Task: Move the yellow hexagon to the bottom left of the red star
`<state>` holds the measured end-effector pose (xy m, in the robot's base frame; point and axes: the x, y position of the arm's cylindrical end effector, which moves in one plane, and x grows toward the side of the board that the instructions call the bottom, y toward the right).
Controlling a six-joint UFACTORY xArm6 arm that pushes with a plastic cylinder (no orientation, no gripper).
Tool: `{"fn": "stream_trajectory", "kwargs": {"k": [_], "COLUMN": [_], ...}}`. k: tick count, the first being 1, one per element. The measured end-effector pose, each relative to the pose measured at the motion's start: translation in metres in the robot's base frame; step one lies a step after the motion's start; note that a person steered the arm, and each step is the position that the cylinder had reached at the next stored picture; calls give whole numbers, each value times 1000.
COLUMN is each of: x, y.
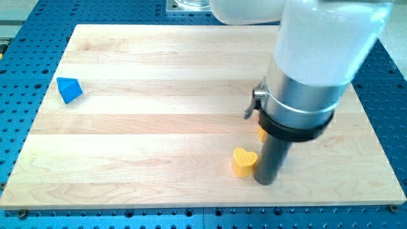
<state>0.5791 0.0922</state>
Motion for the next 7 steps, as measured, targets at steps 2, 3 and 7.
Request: {"fn": "stream_trajectory", "kwargs": {"k": [2,3,7], "x": [-50,-31,-71], "y": [19,4,36]}}
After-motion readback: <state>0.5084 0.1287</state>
